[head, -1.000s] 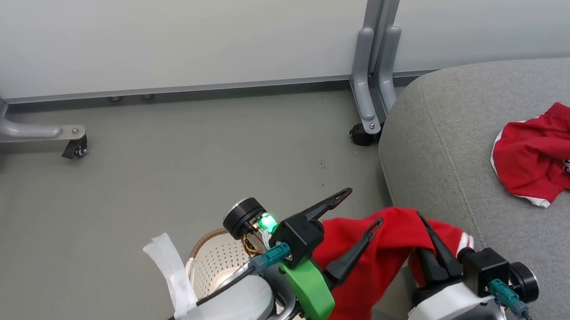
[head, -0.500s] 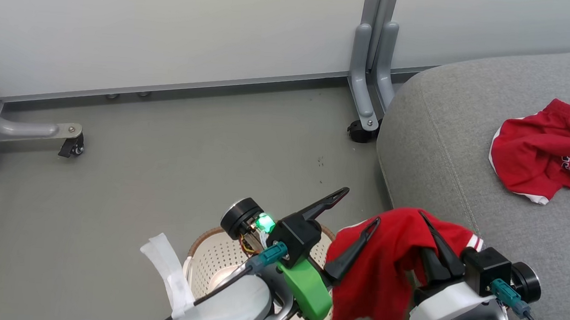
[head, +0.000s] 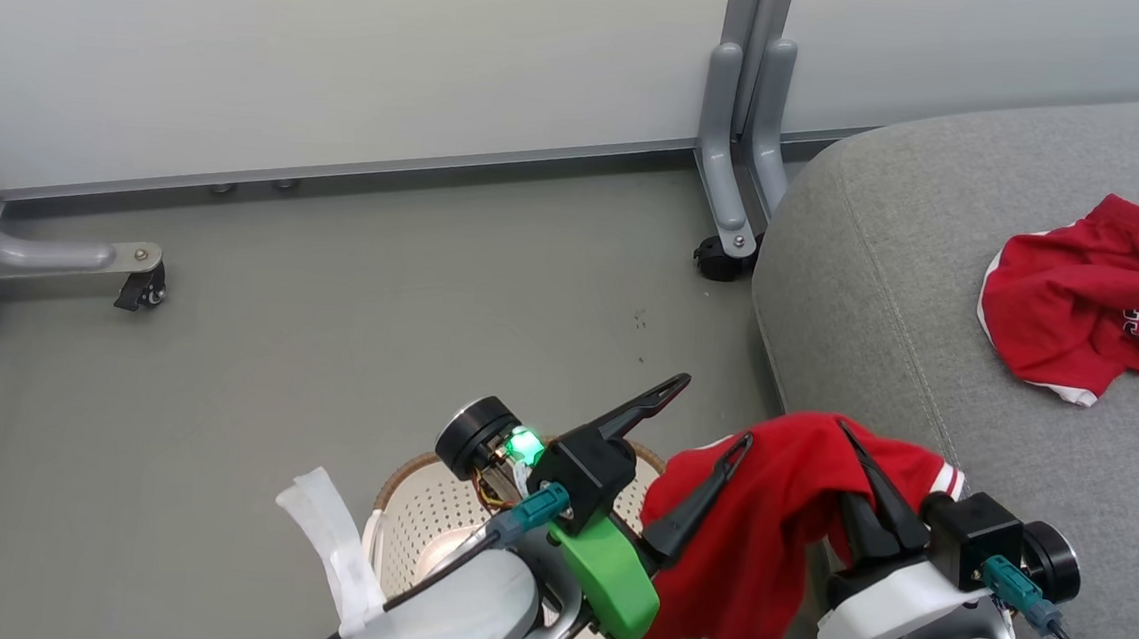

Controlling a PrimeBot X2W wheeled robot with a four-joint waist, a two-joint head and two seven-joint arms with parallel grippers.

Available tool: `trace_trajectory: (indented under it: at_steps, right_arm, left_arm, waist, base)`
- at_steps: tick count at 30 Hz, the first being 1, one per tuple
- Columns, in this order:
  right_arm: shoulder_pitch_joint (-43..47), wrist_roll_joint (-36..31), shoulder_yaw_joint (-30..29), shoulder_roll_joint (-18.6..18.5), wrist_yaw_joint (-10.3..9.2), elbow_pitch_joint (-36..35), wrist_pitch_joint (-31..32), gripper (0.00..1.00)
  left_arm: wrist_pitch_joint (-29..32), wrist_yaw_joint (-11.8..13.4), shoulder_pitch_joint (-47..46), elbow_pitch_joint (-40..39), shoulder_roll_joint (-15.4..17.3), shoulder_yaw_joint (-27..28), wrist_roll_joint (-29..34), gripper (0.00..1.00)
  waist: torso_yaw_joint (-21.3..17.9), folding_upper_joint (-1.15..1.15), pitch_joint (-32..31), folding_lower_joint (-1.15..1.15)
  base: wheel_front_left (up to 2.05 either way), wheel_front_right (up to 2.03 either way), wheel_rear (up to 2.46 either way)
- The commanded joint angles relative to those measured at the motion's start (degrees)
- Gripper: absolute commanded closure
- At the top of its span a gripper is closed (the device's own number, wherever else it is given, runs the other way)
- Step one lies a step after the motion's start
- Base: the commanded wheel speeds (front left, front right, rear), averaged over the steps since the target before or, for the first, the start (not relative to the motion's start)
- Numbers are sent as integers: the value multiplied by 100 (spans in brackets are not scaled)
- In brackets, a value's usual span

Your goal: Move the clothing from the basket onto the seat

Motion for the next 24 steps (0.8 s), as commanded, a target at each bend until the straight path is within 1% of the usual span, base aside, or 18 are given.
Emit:
trace_trajectory:
  at_steps: [1,6,12,17,24]
  right_arm:
    - [-20,30,7,-23,-8,-34,-16,100]
    - [-24,12,-149,-35,-8,-144,-16,100]
    - [88,-44,-384,-122,-8,-381,-17,100]
    - [193,-28,-584,-155,-8,-684,-17,100]
    - [264,100,-923,-14,-8,-1224,-17,100]
  left_arm:
    - [-24,33,-20,10,63,-9,7,0]
    - [-39,89,-37,-20,115,18,24,0]
    - [-44,141,-106,-62,252,15,99,0]
    - [-59,166,-110,-101,370,27,117,0]
    - [-105,228,35,-198,686,150,77,0]
  waist:
    - [-22,0,18,0]
    - [-187,0,129,0]
    - [-637,0,351,0]
    - [-1190,0,573,0]
    - [-2149,0,938,0]
  base:
    - [0,0,0]
    - [0,0,0]
    - [0,0,0]
    - [0,0,0]
    - [0,0,0]
